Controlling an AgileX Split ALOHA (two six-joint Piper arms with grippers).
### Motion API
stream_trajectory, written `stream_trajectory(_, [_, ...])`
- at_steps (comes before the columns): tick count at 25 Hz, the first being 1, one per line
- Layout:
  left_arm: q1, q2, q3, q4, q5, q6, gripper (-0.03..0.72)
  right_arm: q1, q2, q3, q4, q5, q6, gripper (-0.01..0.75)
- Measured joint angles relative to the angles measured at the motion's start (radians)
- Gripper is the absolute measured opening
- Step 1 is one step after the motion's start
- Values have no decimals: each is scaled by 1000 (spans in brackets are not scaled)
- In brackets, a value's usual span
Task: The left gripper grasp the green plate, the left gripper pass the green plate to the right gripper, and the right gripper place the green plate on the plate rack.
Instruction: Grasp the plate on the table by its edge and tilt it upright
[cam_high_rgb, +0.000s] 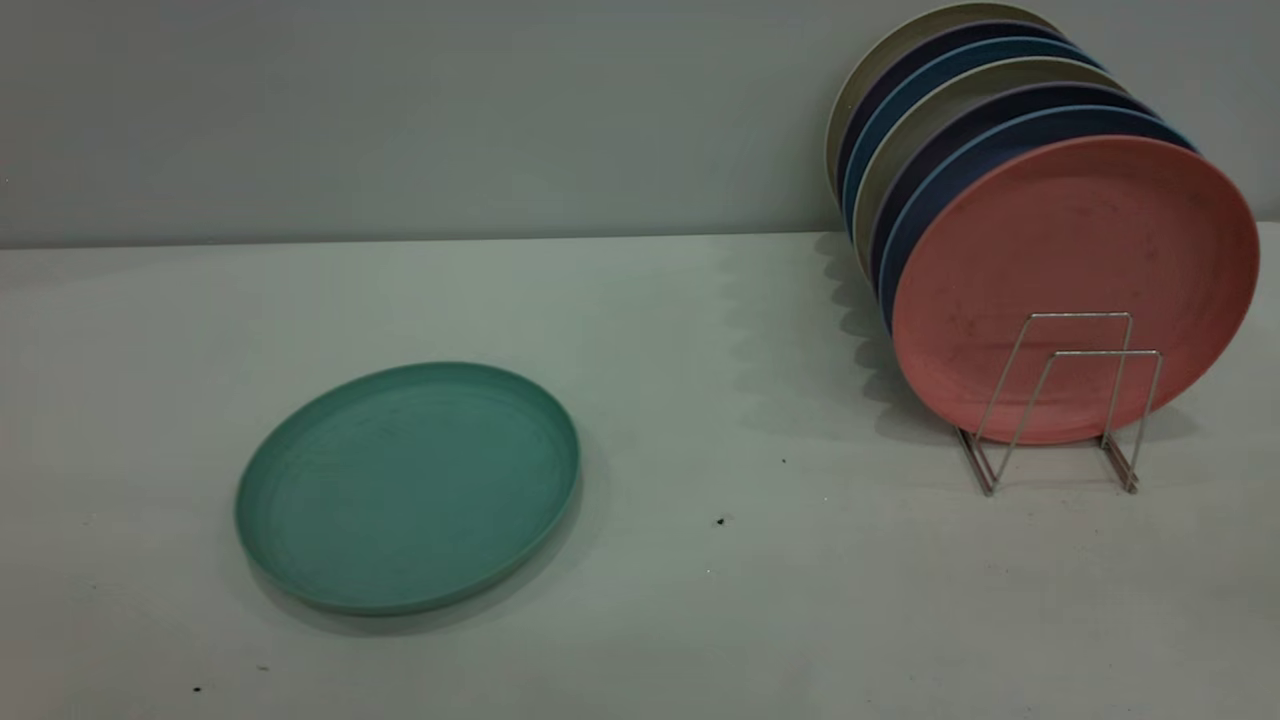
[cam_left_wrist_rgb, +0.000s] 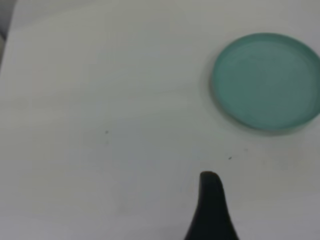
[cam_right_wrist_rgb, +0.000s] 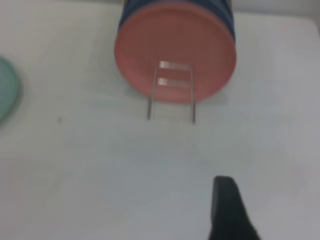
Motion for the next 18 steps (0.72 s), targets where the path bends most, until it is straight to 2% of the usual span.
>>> stream_trajectory(5, [0,332,-128,-28,-83,16,591,0,259,-82,24,-156,-83,505])
stream_trajectory(8, [0,499,-156,-35,-173,40,591,0,411,-89,122,-259,-185,506])
stream_trajectory(11, [0,651,-168,-83,-244,47,591,0,551,-89,305,-325,-334,506])
stream_trajectory(14, [0,790,-170,-126,-300,54,591,1,688,-89,544,-361,-566,506])
stream_trajectory(16, [0,885,-170,-133,-341,54,591,21,773,-90,720,-380,-727,506])
stream_trajectory(18, [0,974,-170,-152,-371,54,591,72,864,-91,873,-404,-865,506])
